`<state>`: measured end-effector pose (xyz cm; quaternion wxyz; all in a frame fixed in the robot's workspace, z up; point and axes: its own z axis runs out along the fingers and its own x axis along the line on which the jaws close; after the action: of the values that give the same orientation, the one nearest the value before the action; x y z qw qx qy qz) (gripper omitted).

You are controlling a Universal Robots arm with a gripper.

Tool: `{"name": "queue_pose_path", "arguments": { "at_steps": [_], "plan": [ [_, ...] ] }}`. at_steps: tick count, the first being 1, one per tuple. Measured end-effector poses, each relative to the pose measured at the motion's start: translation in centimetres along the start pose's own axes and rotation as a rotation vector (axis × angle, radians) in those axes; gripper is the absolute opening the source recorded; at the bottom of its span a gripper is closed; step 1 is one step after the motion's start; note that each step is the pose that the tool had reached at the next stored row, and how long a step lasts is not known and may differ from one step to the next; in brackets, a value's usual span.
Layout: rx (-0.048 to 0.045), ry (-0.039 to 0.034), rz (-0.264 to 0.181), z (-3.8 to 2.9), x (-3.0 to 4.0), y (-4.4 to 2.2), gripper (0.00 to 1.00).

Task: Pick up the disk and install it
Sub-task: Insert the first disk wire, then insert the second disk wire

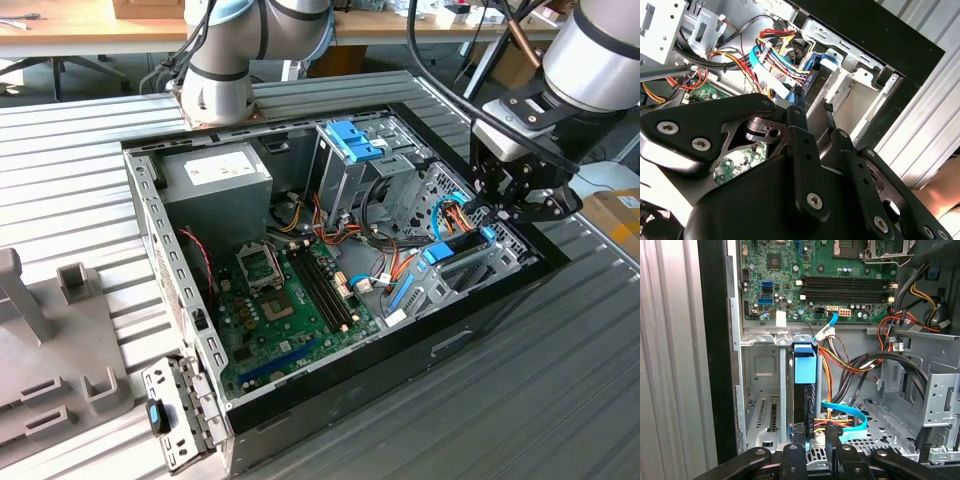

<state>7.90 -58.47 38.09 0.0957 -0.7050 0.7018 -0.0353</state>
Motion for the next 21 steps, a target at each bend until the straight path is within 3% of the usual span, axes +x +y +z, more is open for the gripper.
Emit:
{"name": "queue_pose_path", "arguments": {
  "at_steps": [3, 4, 5, 10, 21],
  "plan": [
    [-0.0326, 0.004, 0.005, 0.03, 0.0, -0.18, 0.3],
    [-0.0467, 0.0053, 0.007, 0.05, 0.0, -0.25, 0.3],
    [-0.0703, 0.0077, 0.01, 0.08, 0.0, -0.4, 0.3],
    [-0.1157, 0.0128, 0.015, 0.14, -0.02, -0.76, 0.3],
    [-0.1162, 0.0128, 0.015, 0.2, -0.02, -0.99, 0.3]
  ]
}}
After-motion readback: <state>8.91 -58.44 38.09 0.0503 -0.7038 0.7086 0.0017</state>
